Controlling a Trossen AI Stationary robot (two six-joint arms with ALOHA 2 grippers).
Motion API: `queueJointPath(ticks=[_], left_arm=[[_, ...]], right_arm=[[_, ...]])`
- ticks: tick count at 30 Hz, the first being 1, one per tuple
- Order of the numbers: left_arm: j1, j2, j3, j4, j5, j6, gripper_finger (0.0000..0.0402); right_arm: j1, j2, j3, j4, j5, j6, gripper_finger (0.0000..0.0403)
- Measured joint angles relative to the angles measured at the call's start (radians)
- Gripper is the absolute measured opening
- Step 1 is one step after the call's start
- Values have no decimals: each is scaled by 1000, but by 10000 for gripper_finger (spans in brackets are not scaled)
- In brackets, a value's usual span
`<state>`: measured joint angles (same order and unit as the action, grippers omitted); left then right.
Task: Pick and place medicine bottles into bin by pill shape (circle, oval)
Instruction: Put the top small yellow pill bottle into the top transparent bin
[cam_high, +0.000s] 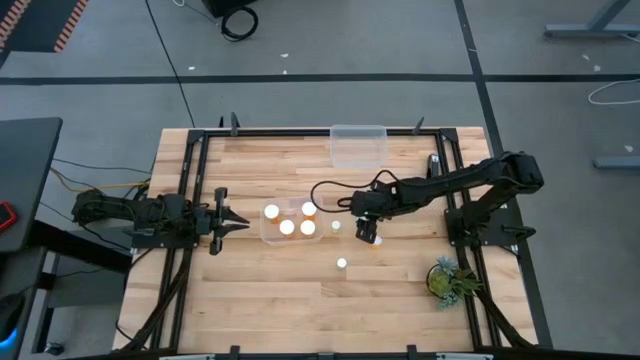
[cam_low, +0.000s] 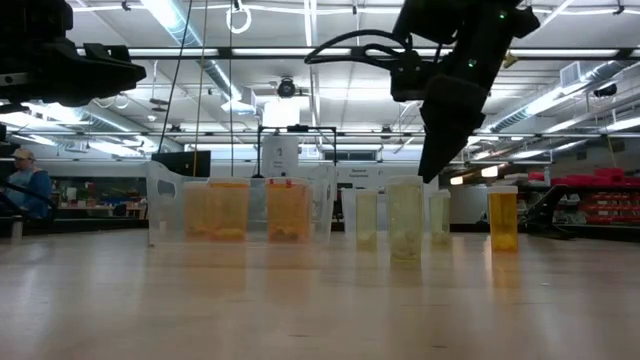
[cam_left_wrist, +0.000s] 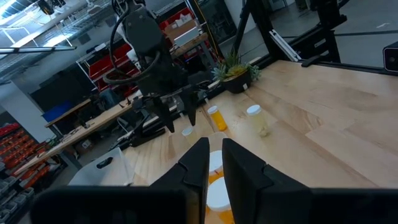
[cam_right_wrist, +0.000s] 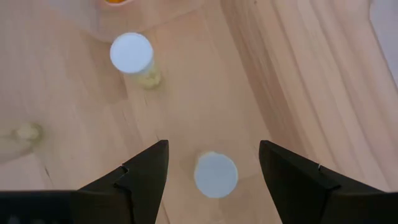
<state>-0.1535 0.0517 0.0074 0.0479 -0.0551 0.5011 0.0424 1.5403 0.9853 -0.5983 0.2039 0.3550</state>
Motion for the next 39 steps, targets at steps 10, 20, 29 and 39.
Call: queueJointPath(ticks=[10, 20, 29, 39], left_arm=[[0, 0, 0, 0, 0, 0, 61], [0, 0, 0, 0, 0, 0, 51], [0, 0, 0, 0, 0, 0, 62], [0, 0, 0, 0, 0, 0, 51]], right_arm=[[0, 48, -9, -9, -4, -1, 257], [-1, 94, -9, -14, -25, 27, 246], [-1, 93, -1, -34, -25, 31, 157], [-30, 92, 1, -36, -26, 23, 136]])
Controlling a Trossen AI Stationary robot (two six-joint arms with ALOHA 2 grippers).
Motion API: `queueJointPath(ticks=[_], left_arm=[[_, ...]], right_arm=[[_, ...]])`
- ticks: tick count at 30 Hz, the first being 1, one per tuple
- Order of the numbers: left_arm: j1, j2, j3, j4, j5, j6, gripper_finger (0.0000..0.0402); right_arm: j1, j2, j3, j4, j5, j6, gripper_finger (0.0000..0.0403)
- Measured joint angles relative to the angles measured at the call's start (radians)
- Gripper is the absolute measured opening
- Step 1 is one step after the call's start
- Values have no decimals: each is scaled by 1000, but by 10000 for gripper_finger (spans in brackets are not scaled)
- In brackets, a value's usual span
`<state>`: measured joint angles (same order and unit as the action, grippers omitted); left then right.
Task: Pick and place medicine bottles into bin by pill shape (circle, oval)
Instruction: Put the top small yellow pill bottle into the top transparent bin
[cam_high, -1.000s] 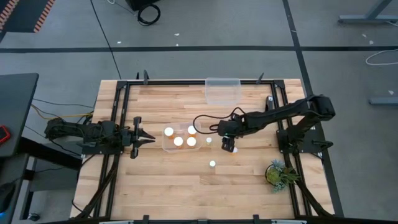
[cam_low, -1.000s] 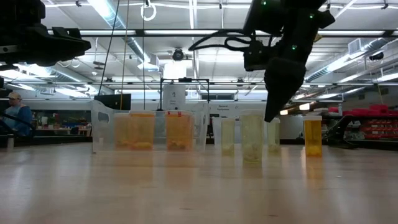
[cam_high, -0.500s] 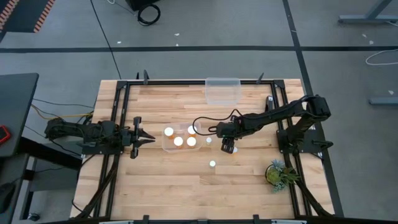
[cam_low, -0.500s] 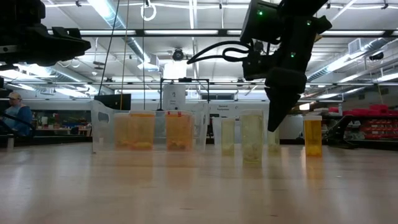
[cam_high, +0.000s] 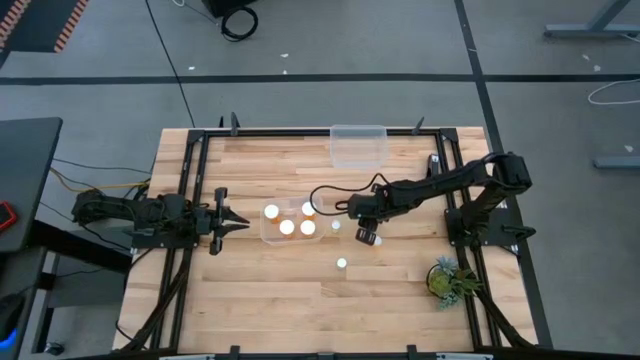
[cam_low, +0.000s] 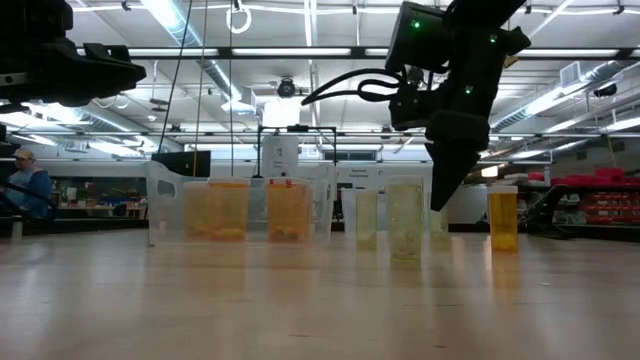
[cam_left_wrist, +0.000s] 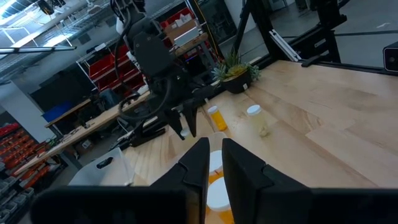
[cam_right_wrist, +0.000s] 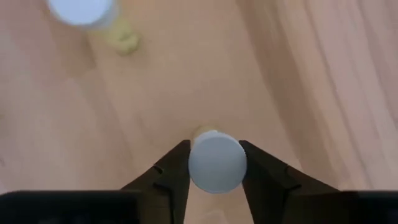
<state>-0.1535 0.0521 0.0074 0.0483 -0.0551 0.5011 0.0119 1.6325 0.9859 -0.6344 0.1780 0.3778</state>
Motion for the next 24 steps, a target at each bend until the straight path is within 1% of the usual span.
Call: queueJointPath(ticks=[3, 9, 13, 16, 20, 24], left_arm=[[0, 0, 0, 0, 0, 0, 55], [0, 0, 0, 0, 0, 0, 62], [0, 0, 0, 0, 0, 0, 60], [0, 0, 0, 0, 0, 0, 54], [0, 0, 0, 0, 0, 0, 51], [0, 0, 0, 0, 0, 0, 56]], right_arm=[[-31, 0, 0, 0, -3, -13, 142], [-88, 0, 38, -17, -22, -57, 128], [-112, 0, 117, -72, -20, -93, 132], [-133, 0, 185, -112, 6, -119, 134], [-173, 0, 255, -126, 9, -156, 131], [-223, 0, 301, -127, 8, -186, 131]])
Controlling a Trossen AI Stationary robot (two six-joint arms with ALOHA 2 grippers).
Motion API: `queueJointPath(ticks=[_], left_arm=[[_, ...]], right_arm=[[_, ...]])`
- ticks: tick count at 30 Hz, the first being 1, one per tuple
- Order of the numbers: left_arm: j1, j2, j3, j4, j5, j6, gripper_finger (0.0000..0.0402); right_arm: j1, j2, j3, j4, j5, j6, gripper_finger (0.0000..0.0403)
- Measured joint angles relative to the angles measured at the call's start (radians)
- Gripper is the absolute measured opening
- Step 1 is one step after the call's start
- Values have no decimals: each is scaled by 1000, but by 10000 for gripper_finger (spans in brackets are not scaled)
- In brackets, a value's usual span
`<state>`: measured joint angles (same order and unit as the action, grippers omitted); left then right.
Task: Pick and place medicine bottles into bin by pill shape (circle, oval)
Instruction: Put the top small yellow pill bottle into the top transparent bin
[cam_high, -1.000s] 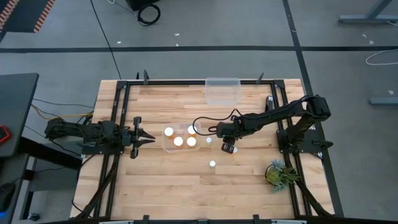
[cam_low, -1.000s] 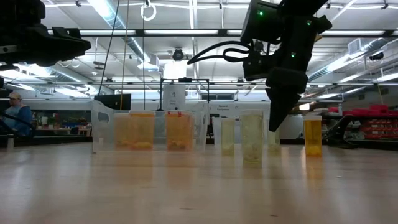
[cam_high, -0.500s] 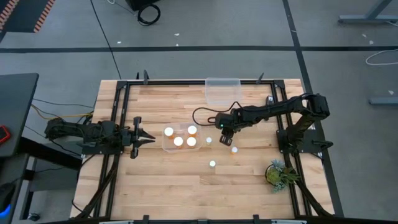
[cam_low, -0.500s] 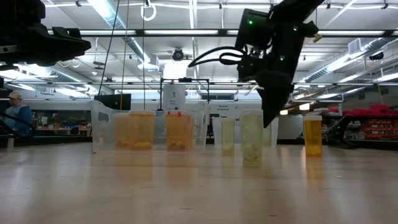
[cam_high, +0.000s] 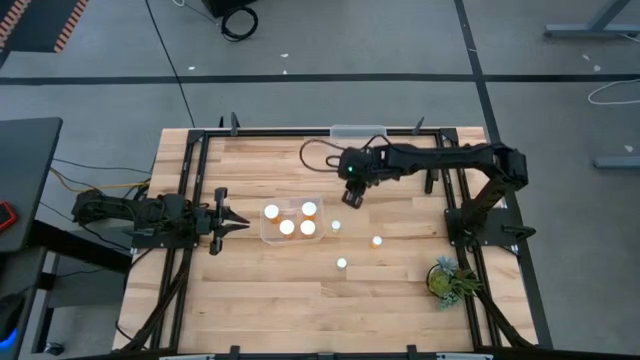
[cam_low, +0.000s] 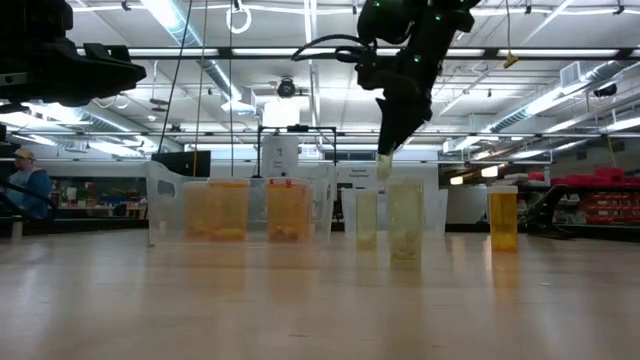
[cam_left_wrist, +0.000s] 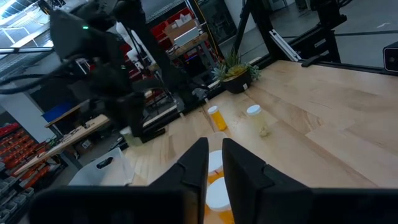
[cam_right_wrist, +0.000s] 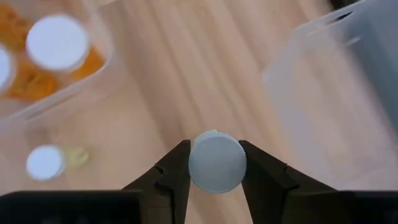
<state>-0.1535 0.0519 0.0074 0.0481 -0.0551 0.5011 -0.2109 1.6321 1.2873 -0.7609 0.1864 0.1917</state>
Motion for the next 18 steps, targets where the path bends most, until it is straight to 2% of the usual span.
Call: queueJointPath(ticks=[18], left_arm=[[0, 0, 0, 0, 0, 0, 56]], right_arm=[[-255, 0, 28, 83, -72, -27, 133]])
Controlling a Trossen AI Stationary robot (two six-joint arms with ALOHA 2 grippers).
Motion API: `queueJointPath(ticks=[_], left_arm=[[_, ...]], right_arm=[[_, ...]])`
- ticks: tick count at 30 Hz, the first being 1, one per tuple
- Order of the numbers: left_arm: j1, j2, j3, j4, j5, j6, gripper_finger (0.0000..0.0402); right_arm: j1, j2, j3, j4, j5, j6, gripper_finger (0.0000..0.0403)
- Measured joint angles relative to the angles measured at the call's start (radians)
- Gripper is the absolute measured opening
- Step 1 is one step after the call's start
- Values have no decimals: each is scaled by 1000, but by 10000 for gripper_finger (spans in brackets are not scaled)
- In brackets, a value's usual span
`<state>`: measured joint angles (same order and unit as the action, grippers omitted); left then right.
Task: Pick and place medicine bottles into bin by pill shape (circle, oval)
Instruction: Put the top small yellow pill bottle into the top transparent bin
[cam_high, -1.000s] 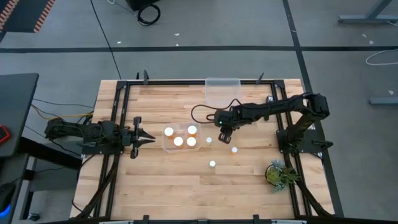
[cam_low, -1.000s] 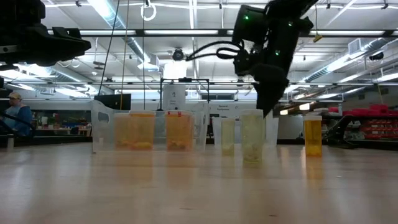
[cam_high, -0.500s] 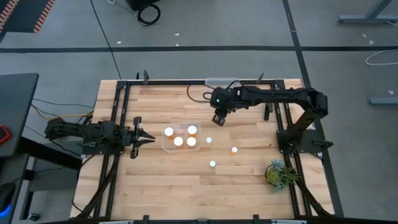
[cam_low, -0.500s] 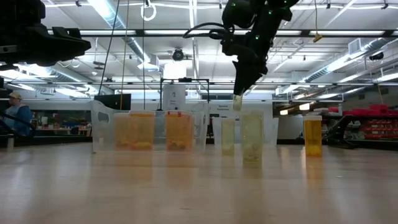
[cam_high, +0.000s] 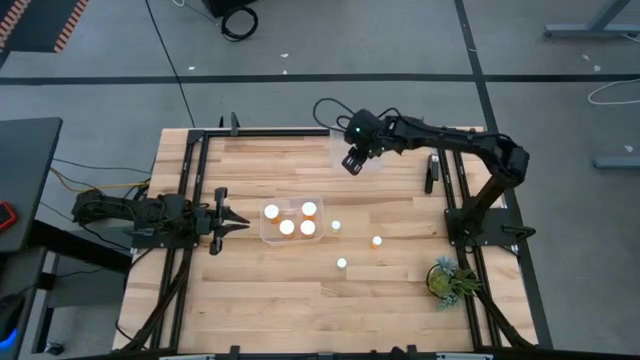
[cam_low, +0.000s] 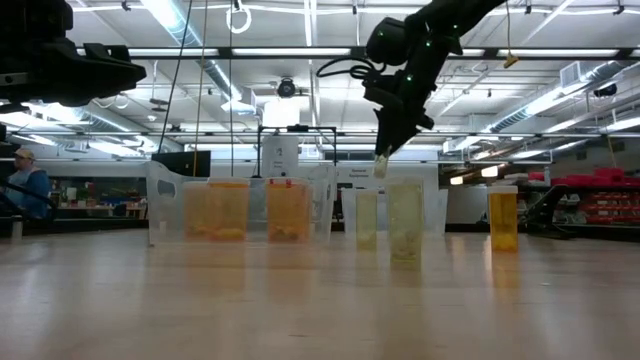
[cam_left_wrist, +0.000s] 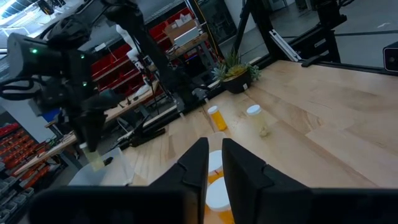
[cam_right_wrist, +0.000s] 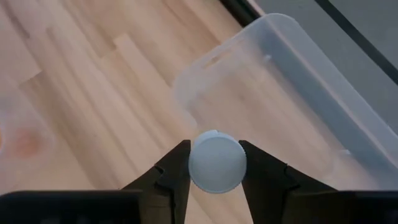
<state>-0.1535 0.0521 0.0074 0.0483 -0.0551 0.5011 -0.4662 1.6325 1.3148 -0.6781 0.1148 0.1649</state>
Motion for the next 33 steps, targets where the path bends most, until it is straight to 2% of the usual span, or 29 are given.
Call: queueJointPath(ticks=[9, 23, 33], left_arm=[[0, 0, 0, 0, 0, 0, 63], [0, 0, 0, -1, 0, 0, 56], [0, 0, 0, 0, 0, 0, 57]], right_arm=[[-72, 34, 1, 9, 4, 34, 132], [-169, 187, 1, 2, 35, 98, 132], [-205, 193, 1, -40, 52, 184, 134]])
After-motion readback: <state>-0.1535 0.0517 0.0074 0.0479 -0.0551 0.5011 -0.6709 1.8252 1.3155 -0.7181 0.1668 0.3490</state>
